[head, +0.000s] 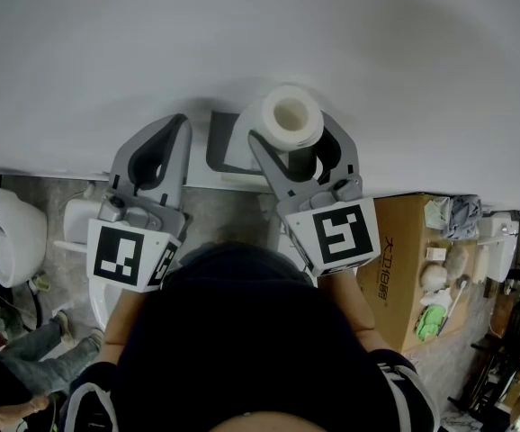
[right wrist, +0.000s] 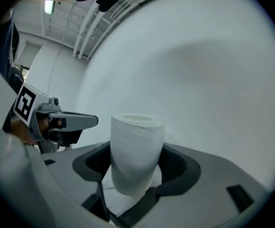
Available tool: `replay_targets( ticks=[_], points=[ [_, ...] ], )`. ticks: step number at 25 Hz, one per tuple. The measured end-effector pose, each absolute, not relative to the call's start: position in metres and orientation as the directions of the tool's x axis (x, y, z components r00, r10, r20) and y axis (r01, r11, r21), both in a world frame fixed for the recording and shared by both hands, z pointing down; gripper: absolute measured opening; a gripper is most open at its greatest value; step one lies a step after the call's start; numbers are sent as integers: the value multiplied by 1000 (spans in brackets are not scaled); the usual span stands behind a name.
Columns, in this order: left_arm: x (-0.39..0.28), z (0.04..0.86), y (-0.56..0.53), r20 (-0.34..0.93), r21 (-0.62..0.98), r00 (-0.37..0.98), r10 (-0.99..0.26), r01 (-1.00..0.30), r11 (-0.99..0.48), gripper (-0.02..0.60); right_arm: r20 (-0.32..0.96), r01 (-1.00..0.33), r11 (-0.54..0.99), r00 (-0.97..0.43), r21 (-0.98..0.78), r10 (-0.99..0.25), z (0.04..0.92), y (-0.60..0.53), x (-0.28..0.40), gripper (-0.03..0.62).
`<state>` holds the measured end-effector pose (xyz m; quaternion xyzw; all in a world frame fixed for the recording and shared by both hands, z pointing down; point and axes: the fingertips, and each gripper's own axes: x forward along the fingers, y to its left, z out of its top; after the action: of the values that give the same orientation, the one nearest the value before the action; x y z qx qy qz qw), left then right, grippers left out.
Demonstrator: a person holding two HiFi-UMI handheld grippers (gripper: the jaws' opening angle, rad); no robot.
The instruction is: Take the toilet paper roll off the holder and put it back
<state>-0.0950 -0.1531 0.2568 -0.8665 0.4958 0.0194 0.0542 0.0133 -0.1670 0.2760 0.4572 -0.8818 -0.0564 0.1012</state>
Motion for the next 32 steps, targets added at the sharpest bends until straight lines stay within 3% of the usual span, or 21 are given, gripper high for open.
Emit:
replay_targets(
  ticks=[32],
  points=[
    [-94,258,-153,-83,-69,513,-855,-858,-508,2,243,-783,596,-552,178,-797,303,-173,9,310]
  ],
)
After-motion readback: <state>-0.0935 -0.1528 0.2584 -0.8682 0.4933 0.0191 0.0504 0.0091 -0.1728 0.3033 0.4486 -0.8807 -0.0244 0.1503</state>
